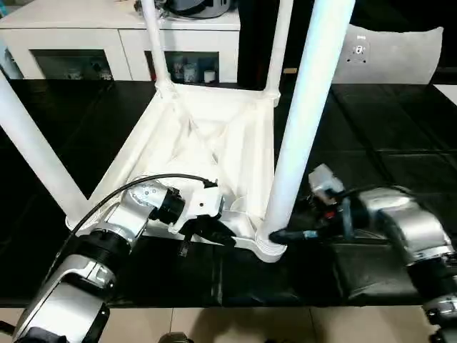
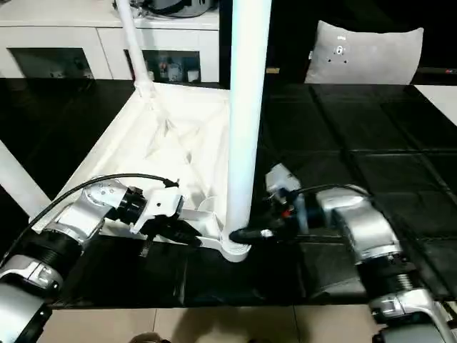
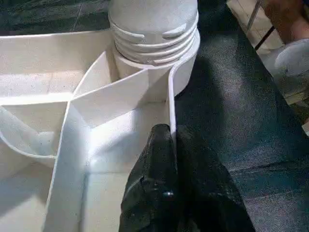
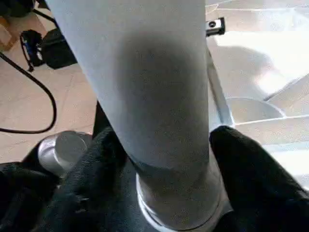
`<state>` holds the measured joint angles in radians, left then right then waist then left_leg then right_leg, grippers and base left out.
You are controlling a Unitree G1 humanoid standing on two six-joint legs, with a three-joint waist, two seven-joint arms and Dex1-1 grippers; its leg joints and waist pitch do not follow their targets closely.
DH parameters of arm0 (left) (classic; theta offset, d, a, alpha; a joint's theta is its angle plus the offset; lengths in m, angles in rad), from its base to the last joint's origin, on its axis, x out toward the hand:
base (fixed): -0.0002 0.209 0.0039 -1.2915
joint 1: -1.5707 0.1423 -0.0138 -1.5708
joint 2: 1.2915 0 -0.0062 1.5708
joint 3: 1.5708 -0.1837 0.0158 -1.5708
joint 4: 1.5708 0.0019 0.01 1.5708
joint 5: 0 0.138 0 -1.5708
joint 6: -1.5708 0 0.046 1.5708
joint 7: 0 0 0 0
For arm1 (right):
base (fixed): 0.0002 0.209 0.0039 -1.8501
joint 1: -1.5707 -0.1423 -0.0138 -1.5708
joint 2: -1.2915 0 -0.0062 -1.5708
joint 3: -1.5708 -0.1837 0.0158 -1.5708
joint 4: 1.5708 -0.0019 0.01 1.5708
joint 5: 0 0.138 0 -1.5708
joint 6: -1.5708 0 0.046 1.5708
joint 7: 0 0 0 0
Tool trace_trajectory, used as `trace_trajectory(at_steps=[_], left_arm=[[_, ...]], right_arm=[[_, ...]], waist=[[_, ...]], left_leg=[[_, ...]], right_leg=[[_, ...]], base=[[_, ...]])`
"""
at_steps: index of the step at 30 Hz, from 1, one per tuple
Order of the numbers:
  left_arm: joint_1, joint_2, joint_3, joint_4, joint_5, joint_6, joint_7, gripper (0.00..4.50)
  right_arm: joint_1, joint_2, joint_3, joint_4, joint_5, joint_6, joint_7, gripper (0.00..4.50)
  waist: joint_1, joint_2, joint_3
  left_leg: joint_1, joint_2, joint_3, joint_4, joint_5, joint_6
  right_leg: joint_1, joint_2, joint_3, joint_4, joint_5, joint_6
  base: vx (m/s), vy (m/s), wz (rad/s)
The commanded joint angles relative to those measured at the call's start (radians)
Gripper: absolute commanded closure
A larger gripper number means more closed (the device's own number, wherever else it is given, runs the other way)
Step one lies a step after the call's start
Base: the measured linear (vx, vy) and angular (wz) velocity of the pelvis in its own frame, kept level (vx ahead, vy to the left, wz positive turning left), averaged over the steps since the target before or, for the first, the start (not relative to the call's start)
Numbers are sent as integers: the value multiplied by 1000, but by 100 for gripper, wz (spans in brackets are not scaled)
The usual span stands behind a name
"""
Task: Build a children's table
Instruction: Rotate leg to tighten
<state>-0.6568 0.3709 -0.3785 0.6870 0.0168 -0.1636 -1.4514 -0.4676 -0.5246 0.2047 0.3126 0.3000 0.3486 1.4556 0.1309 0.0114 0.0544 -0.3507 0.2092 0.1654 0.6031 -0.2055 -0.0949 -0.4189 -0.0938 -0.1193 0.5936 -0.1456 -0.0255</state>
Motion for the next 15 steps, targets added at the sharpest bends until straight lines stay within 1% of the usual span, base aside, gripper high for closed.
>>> trace_trajectory(at_steps=[1, 3, 5, 7, 8, 9, 10, 11, 12, 13, 14, 15], left_arm=[[-43, -8, -4, -15, 1, -33, -15, 450], [-42, -8, -1, -14, 0, -32, -13, 450], [-41, -9, 3, -13, -2, -28, -10, 450], [-38, -14, 13, -14, -12, -11, 1, 450], [-36, -23, 23, -28, -21, 24, 19, 450], [-33, -40, 39, -52, -31, 88, 64, 450], [-33, -56, 52, -65, -37, 130, 102, 450], [-33, -56, 52, -65, -37, 130, 102, 450], [-37, -78, 62, -66, -29, 165, 164, 450], [-39, -100, 64, -66, -6, 194, 233, 450], [-39, -100, 64, -66, -6, 194, 233, 450], [-39, -116, 68, -66, 9, 222, 285, 450]], right_arm=[[2, -10, 3, -26, 18, 17, 23, 201], [6, -12, 2, -31, 25, 30, 28, 207], [10, -12, -1, -39, 34, 43, 28, 229], [18, -4, -15, -54, 53, 71, 9, 236], [23, 8, -29, -66, 57, 95, -34, 236], [27, 30, -47, -75, 48, 127, -114, 237], [28, 48, -56, -77, 33, 135, -173, 239], [28, 48, -56, -77, 33, 135, -173, 239], [21, 87, -73, -70, 11, 145, -270, 241], [5, 145, -102, -56, -8, 172, -403, 241], [5, 145, -102, -56, -8, 172, -403, 242], [-9, 184, -119, -44, -26, 184, -495, 243]], waist=[[-5, -10, -79], [-4, -10, -79], [-1, -11, -79], [2, -10, -80], [2, -10, -79], [1, -11, -78], [0, -7, -78], [-1, -9, -76], [-4, -9, -76], [-12, -10, -73], [-12, -10, -73], [-30, -11, -74]], left_leg=[[-4, 20, 7, -65, -120, 70], [-3, 20, 7, -65, -119, 69], [-3, 20, 7, -65, -113, 68], [0, 21, 8, -64, -109, 68], [-2, 22, 7, -65, -106, 67], [-2, 24, 7, -67, -104, 60], [-2, 22, 7, -66, -110, 51], [-2, 19, 7, -66, -117, 48], [-2, 17, 7, -67, -122, 44], [-4, 10, 6, -67, -133, 26], [-4, 10, 6, -67, -133, 26], [-8, 4, 2, -68, -143, 12]], right_leg=[[72, -52, 51, -68, -314, -161], [71, -52, 51, -69, -321, -157], [71, -52, 51, -67, -317, -156], [69, -52, 53, -68, -309, -158], [70, -52, 53, -65, -304, -160], [71, -52, 54, -63, -293, -166], [70, -53, 53, -65, -306, -161], [70, -52, 51, -69, -327, -154], [69, -52, 50, -72, -348, -145], [70, -51, 46, -82, -420, -111], [70, -51, 46, -82, -420, -111], [75, -51, 38, -90, -475, -74]], base=[[0, 0, 0], [0, 0, 0], [0, 0, 0], [0, 0, 0], [0, 0, 0], [0, 0, 0], [0, 0, 0], [0, 0, 0], [0, 0, 0], [0, 0, 0], [0, 0, 0], [0, 0, 0]])
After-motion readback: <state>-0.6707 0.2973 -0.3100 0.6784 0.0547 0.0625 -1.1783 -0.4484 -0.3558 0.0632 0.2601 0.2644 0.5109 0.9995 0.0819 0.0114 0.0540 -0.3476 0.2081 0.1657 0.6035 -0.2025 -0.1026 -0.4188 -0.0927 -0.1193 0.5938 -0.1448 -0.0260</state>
